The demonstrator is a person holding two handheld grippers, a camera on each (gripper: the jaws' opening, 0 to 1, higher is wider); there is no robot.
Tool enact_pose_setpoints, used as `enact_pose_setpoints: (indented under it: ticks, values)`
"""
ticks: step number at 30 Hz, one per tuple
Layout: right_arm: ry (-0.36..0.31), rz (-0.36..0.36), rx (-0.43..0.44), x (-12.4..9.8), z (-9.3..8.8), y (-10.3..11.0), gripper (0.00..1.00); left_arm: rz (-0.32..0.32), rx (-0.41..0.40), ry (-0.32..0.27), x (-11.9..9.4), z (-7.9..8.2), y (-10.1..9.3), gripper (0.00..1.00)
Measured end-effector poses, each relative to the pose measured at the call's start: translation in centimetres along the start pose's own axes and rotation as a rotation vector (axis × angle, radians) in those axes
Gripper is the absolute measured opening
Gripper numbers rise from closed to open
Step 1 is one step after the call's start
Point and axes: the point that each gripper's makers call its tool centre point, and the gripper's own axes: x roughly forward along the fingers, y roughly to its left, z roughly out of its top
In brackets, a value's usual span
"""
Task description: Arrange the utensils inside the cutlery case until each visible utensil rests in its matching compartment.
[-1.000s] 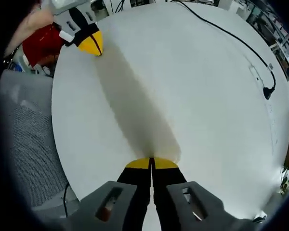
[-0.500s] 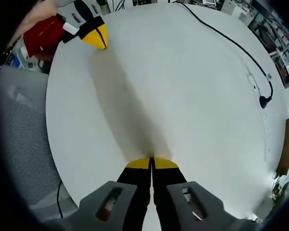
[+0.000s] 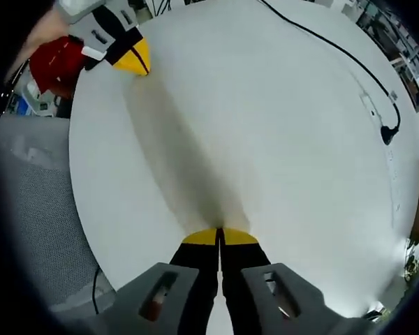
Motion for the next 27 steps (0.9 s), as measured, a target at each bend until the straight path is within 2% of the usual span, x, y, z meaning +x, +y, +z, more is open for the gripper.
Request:
enact_pose_setpoints:
  ticks: [3,4,5,6,7,8,11,12,14,16,18,20,21,24,25,26,27]
  values:
    - [0.013,0.002,-0.06,-0.3,0.1,0.2,0.0,-0.007,-0.01,-0.009,0.6,0.3,0.4,0.0]
    - [0.0,0.006,-0.1,-0.5,0.3,0.2,0.0,-0.02,0.038,-0.013,0.5,0.3,0.2,0.0]
    - [-0.009,0.006,-0.112,-0.8,0.5,0.3,0.0,-0.006,0.052,-0.02,0.5,0.4,0.2,0.0]
    - [-0.056,-0.008,-0.08,-1.0,1.4,0.3,0.0,0.078,0.106,-0.066,-0.3,1.3,0.2,0.0]
    - [-0.087,0.0,-0.065,-1.0,2.0,0.4,0.0,0.054,0.098,-0.085,-0.5,1.6,-1.5,0.0]
    - [-0.095,0.009,-0.05,-0.8,2.4,0.4,0.0,-0.001,0.076,-0.078,-0.6,1.9,-2.8,0.0]
    - [-0.044,-0.013,-0.075,-0.1,1.9,-0.3,0.0,-0.031,0.098,-0.07,0.1,2.7,-4.6,0.0]
    - [-0.036,-0.006,-0.069,0.2,1.8,-0.3,0.0,-0.069,0.088,-0.058,0.4,2.7,-5.0,0.0]
    - [-0.034,0.001,-0.056,0.3,1.8,-0.4,0.0,-0.075,0.109,-0.025,1.1,2.3,-4.9,0.0]
    - [-0.036,0.009,-0.054,0.4,1.7,-0.6,0.0,-0.078,0.104,-0.047,1.0,2.9,-4.6,0.0]
    - [-0.04,0.028,-0.014,0.5,1.6,-0.7,0.0,-0.071,0.124,-0.025,1.2,2.9,-4.3,0.0]
    - [-0.039,0.022,-0.021,0.6,1.6,-0.6,0.0,-0.048,0.16,-0.025,1.3,3.0,-4.2,0.0]
    - [-0.02,-0.009,-0.086,0.6,1.6,-0.7,0.0,-0.028,0.192,-0.036,1.4,3.2,-4.2,0.0]
    - [0.0,-0.014,-0.076,0.7,1.6,-0.5,0.0,-0.019,0.203,-0.035,1.5,3.4,-4.3,0.0]
    - [-0.006,0.005,-0.065,0.5,1.5,-0.6,0.0,-0.031,0.188,-0.032,1.5,3.4,-4.2,0.0]
    - [-0.042,0.024,-0.035,0.4,1.6,-0.4,0.0,-0.047,0.167,-0.037,1.5,3.4,-4.1,0.0]
    - [-0.039,0.044,0.037,0.2,0.9,-0.6,0.0,-0.052,0.148,-0.043,1.5,3.4,-4.1,0.0]
